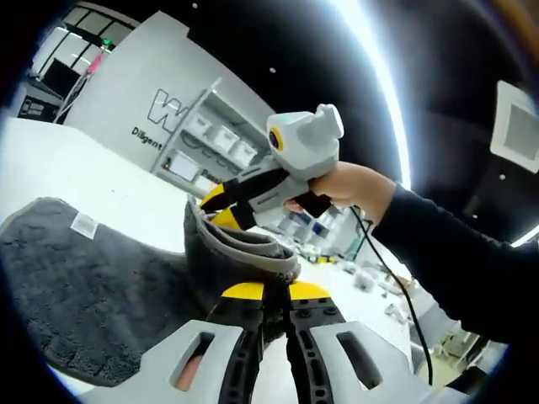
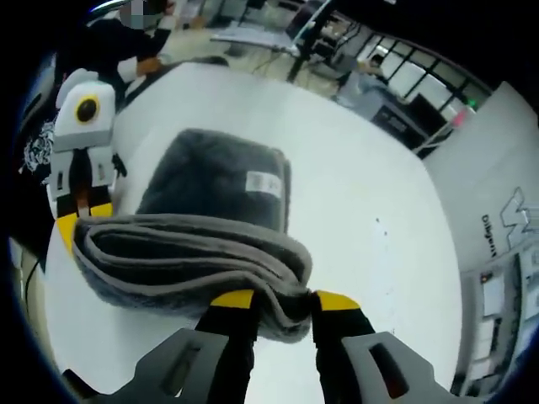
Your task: Open the folded towel by lifting each exposed corner and separating the folded layers until the towel lies flat within the target outline without major curled edges
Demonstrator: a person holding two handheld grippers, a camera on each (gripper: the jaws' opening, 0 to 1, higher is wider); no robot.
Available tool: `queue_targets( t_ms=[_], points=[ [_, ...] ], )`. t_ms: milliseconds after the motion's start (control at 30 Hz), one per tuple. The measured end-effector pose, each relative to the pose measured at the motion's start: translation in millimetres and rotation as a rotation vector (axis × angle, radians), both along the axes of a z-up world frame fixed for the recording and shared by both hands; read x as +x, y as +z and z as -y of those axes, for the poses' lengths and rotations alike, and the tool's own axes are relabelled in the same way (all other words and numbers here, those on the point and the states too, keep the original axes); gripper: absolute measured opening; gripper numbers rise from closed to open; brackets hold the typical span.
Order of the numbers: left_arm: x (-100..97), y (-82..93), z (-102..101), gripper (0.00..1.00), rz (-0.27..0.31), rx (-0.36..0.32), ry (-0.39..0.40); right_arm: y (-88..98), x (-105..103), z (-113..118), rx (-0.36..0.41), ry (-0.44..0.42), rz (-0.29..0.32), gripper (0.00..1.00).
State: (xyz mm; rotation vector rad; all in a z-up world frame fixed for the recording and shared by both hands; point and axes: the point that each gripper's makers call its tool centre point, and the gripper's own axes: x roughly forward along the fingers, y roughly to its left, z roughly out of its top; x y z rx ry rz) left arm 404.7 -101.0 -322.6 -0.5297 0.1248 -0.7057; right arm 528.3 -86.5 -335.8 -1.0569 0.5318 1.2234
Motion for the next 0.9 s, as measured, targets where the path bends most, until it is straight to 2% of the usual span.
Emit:
queue_targets(
  t_ms=[267, 767, 900],
  points=[
    [3.0, -3.8, 9, 0.06, -0.012, 0.006, -0.013, -2.5, 3, 9, 0.008, -0.018, 0.025, 0.23],
    [2.0, -17.7, 36, 0.07, -0.043, 0.039, -0.061, -16.9, 4, 45, 0.015, -0.067, 0.054, 0.23],
    [2.8, -20.4, 41, 0.06, -0.056, 0.036, -0.063, -20.0, 7, 53, 0.000, -0.039, 0.108, 0.20]
  ],
)
